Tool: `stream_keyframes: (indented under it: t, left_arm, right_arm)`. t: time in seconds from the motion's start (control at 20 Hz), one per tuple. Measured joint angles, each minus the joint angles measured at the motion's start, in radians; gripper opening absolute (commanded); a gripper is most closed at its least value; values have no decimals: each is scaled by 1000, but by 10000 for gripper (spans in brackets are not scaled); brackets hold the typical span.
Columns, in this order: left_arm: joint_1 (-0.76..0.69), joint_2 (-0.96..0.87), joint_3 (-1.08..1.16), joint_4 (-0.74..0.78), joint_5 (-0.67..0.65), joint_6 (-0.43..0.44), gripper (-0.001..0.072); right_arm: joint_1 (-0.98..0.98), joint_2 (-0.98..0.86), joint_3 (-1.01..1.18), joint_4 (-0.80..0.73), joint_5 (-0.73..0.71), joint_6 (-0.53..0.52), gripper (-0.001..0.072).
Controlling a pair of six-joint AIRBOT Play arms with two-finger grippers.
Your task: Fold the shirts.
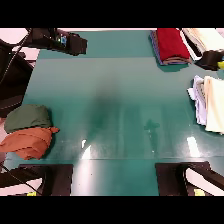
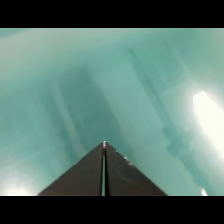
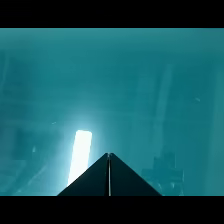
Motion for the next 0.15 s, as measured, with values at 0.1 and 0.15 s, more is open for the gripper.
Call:
stream_keyframes:
  t: [0.1, 0.15]
  left_arm:
    - [0, 0, 0, 0, 31, 0, 21]
    - [0, 0, 0, 0, 47, 0, 21]
  right_arm:
    - [61, 0, 0, 2, -1, -13, 24]
    - [79, 0, 0, 5, -1, -16, 24]
